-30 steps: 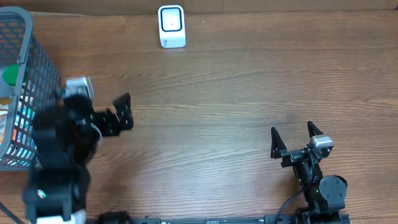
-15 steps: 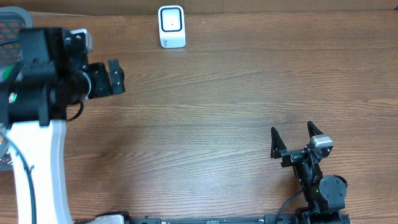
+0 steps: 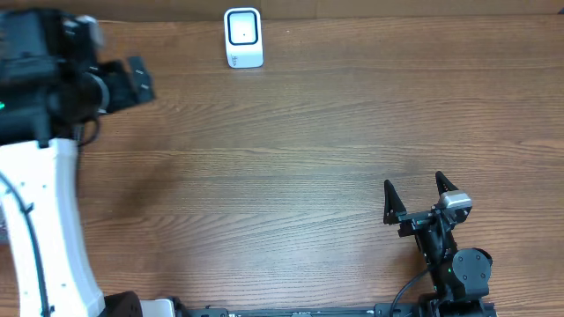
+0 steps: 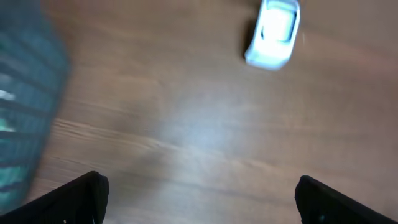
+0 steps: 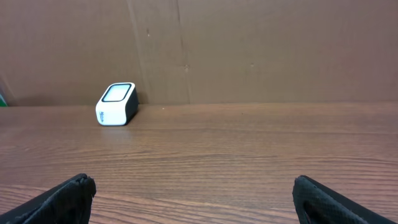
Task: Scan the item barcode
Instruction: 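Move the left gripper up and over into the grey basket, then grasp the orange snack packet inside the basket with the left gripper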
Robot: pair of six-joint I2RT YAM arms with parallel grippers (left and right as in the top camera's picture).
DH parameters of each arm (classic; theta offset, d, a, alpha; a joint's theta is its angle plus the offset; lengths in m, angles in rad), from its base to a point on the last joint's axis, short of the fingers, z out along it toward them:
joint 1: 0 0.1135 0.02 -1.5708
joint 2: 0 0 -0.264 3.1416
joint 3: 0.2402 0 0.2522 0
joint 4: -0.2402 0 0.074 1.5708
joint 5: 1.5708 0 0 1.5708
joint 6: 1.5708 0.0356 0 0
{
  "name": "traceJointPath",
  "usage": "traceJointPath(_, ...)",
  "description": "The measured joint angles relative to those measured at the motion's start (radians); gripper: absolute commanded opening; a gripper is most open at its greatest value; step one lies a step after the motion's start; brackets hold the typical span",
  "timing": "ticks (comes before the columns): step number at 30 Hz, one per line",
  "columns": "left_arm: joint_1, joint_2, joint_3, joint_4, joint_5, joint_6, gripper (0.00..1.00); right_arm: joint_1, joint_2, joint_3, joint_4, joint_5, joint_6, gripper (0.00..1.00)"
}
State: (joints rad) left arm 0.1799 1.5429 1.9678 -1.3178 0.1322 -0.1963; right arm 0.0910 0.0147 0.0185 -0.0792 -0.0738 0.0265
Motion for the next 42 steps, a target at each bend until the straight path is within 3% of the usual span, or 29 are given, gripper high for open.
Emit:
traceJointPath(8,0.2,-0.011,0.194,-0.059,-0.002,-0.011,1.0,0.0,0.0,0.0,-0.001,-0.001,0.0,1.0)
traceJointPath(21,0.609,0.035,0.206,-0.066,-0.032,-0.171,0.98,0.0,0.0,0.0,-0.001,-0.001,0.0,1.0)
traceJointPath(26,0.637,0.135,0.207,-0.068,-0.07,-0.187,0.93,0.0,0.0,0.0,-0.001,-0.001,0.0,1.0)
traceJointPath(32,0.637,0.253,0.206,-0.048,-0.113,-0.163,0.95,0.0,0.0,0.0,-0.001,0.0,0.0,1.0)
traceJointPath(35,0.636,0.274,0.206,-0.027,-0.119,-0.124,0.98,0.0,0.0,0.0,0.0,0.0,0.0,1.0)
traceJointPath(42,0.636,0.369,0.208,-0.044,-0.109,-0.011,0.93,0.0,0.0,0.0,-0.001,-0.001,0.0,1.0)
